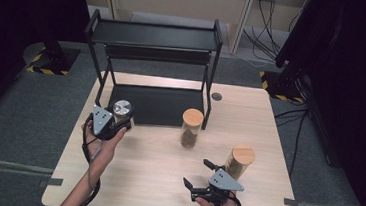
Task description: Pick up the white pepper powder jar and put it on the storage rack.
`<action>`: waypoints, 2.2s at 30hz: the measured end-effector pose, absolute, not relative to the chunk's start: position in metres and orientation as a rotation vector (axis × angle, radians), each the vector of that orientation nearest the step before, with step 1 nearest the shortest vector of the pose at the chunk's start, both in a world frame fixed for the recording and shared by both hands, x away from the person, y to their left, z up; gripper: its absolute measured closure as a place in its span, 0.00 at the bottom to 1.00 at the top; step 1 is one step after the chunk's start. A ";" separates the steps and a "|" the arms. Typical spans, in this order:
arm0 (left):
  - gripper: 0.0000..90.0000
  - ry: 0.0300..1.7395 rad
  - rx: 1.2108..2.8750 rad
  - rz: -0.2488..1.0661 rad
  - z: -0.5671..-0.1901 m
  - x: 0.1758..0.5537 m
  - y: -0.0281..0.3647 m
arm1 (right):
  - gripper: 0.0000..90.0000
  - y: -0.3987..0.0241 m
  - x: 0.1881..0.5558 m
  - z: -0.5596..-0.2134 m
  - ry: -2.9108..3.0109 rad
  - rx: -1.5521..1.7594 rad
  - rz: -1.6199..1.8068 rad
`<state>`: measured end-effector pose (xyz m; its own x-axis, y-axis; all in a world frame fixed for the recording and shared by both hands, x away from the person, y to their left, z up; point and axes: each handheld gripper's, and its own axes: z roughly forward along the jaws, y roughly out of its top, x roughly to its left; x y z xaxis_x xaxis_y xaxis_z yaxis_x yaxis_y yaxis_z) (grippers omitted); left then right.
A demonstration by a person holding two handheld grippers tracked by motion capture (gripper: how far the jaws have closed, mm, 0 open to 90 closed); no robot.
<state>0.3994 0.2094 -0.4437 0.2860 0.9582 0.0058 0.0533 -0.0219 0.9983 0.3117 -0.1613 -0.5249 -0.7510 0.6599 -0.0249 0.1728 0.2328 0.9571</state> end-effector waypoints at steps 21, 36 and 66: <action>0.39 1.062 1.381 0.990 -0.446 0.428 0.208 | 0.06 -0.161 0.311 -0.525 2.088 0.758 1.531; 0.39 1.087 1.367 1.009 -0.441 0.449 0.212 | 0.06 -0.161 0.312 -0.525 2.093 0.753 1.531; 0.39 1.159 1.353 1.017 -0.453 0.488 0.220 | 0.06 -0.160 0.312 -0.525 2.102 0.742 1.525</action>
